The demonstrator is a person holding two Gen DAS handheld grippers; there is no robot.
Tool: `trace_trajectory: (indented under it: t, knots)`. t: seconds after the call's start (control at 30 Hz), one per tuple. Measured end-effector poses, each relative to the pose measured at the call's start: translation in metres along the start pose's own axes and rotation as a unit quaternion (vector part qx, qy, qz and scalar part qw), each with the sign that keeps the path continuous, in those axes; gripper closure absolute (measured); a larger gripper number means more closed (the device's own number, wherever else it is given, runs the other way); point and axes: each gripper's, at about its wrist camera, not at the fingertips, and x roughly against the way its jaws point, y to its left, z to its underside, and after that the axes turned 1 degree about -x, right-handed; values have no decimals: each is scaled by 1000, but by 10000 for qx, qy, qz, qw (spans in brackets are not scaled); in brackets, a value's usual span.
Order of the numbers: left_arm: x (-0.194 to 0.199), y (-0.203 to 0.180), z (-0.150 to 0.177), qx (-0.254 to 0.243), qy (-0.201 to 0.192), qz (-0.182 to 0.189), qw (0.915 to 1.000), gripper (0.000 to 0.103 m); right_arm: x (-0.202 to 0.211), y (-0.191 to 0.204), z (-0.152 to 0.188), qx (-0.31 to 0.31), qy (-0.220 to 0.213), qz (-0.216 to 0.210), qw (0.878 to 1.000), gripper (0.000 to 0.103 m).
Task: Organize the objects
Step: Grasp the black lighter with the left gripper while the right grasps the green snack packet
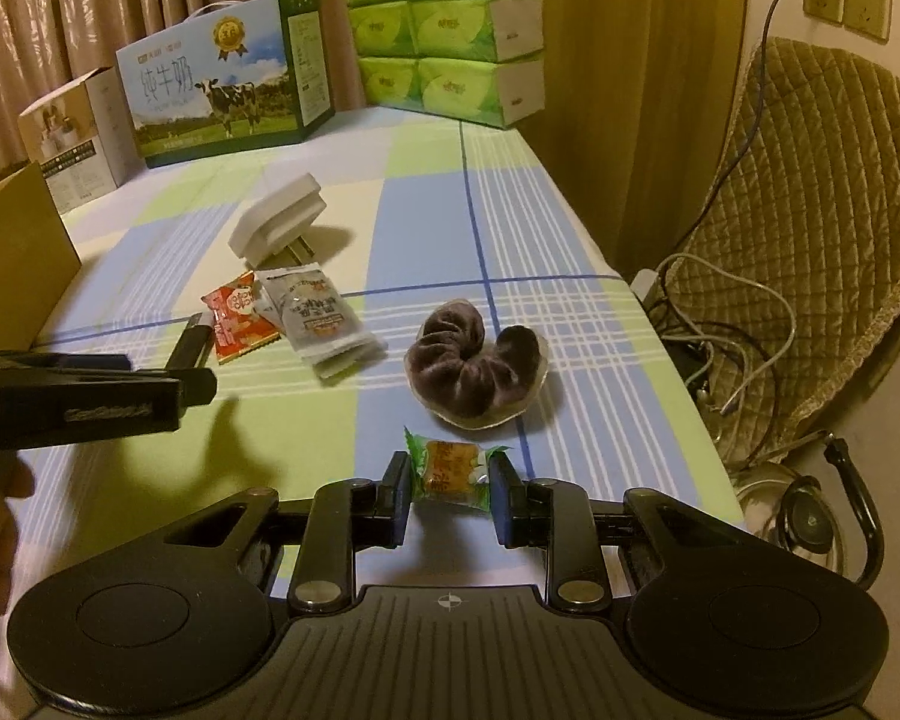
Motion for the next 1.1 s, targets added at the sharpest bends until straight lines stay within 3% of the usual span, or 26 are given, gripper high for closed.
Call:
trace_trajectory:
  t: [0.1, 0.13, 0.17, 0.47, 0.53, 0.8, 0.83, 0.87, 1.1]
  knots:
    - [-7, 2, 0, -1, -21, -51, 10000, 69, 0, 1, 0, 17, -13, -25, 10000, 79]
    - [-7, 2, 0, -43, -36, -44, 10000, 82, 1, 2, -1, 22, -15, -35, 10000, 79]
    - [-5, 2, 0, -75, -27, -40, 10000, 84, 1, 2, -1, 23, -13, -56, 10000, 79]
    - [52, 6, 46, -272, 321, 94, 9991, 85, 13, 7, 4, 17, -45, -172, 9998, 79]
    - [59, 6, 53, -318, 307, 95, 9990, 78, 14, 9, 4, 13, -38, -190, 9998, 79]
    - [48, 7, 45, -419, 245, 81, 9988, 75, 18, 11, 6, 13, -23, -191, 9998, 79]
    - [47, 7, 44, -433, 248, 87, 9987, 76, 18, 11, 7, 13, -11, -190, 9998, 79]
    - [47, 7, 44, -430, 261, 121, 9987, 84, 18, 11, 7, 15, 2, -191, 9998, 79]
    - [55, 3, 44, -506, 291, 62, 9983, 85, 26, 15, 5, 98, -16, -249, 9996, 79]
